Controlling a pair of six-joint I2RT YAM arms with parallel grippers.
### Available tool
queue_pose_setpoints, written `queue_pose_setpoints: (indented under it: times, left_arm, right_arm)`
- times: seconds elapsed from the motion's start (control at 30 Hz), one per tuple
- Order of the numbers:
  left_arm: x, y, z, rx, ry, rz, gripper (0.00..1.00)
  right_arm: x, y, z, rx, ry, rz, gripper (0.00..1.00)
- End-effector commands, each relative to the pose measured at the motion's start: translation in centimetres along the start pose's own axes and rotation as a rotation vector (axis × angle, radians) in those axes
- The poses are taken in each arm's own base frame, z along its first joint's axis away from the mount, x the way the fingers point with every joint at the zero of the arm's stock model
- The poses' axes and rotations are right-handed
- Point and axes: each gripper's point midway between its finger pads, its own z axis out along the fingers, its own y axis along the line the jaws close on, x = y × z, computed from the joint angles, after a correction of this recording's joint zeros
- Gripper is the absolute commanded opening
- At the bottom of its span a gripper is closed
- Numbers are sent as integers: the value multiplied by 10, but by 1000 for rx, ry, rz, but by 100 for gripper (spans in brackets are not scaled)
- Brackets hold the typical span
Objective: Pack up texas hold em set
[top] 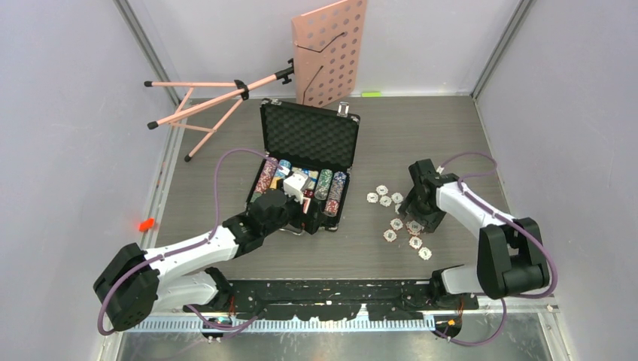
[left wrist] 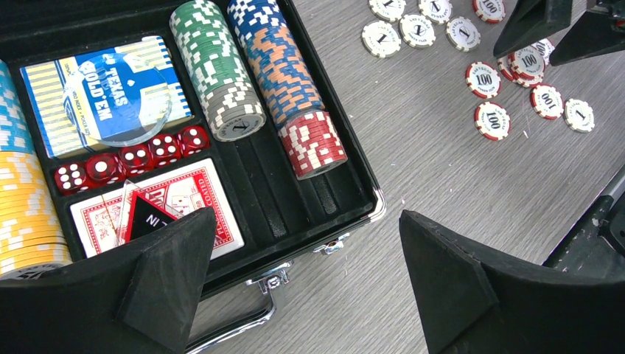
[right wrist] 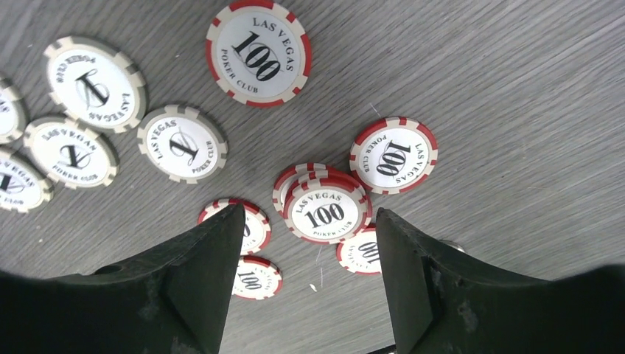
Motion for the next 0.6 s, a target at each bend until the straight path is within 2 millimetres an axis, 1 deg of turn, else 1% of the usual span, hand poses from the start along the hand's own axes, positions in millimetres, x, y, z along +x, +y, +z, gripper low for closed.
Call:
queue_pose_setpoints:
  times: [0.0,0.1,0.2,0.27,0.3,0.33,0.37,0.47,0.53,0.57]
  left_arm:
    - [-18,-6,-2,29,-74,7,99]
    - [-18,-6,-2,32,-74,8,99]
    - [-18,-7,-3,33,-74,9,99]
    - [-18,-7,-3,34,-74,10,99]
    - [-18,-7,-3,36,-74,10,99]
    - [-18,-7,-3,36,-73,10,99]
    - [-18,-7,-3,36,-74,10,99]
    - [-17,-7,-2,35,-72,12,99]
    - [-17,-6,-2,34,-70,12,99]
    - [-17,-6,-2,34,-71,13,99]
  right_arm:
    - [-14,6,-22,-68,-61,-85,72]
    - [-14,5,-28,-79,-66,-107,73]
    - [-11,-2,-26,-46,-58,-84,76]
    - [-7,-6,-23,-32,-51,-40,83]
    - [-2,-8,-19,-25,-43,4,90]
    - [-3,-7,-19,-35,-58,38,91]
    - [-1,-8,-16,-33,-58,103,93]
    - [-6,-3,-19,-67,-95,280,90]
    - [-8,-2,-24,-69,-101,344,89]
    - [-13,0,-28,-65,-112,361,88]
